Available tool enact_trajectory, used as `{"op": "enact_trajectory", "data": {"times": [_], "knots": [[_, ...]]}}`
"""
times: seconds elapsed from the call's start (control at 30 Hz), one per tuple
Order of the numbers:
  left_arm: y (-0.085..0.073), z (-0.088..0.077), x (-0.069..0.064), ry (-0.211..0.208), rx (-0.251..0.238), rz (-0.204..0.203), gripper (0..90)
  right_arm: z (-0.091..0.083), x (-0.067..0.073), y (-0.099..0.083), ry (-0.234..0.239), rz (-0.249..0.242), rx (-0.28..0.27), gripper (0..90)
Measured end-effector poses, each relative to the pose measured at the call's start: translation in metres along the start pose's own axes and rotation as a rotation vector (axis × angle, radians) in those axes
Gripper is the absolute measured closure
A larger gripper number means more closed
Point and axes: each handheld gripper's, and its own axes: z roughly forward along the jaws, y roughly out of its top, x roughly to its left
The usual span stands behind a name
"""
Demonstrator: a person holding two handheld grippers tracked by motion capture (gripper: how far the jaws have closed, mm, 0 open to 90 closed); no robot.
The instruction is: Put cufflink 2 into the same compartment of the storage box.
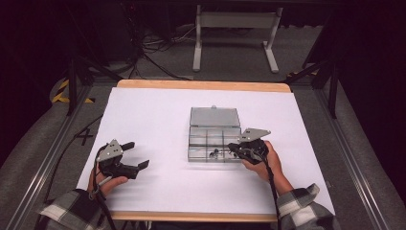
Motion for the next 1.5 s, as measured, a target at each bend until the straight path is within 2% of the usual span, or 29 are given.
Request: {"op": "enact_trajectory", "data": {"times": [0.37, 1.0, 1.5], "knots": [[0.000, 0.000, 0.000, 0.001, -0.006, 0.001, 7.9, 0.010, 0.001, -0.002, 0.005, 0.002, 0.032, 89.0], [-0.002, -0.003, -0.002, -0.009, -0.023, 0.000, 8.0, 0.014, -0.002, -0.003, 0.027, 0.007, 0.065, 88.7], [-0.002, -0.003, -0.003, -0.012, -0.012, 0.004, 8.1, 0.018, -0.001, -0.003, 0.015, 0.003, 0.079, 86.2]]}}
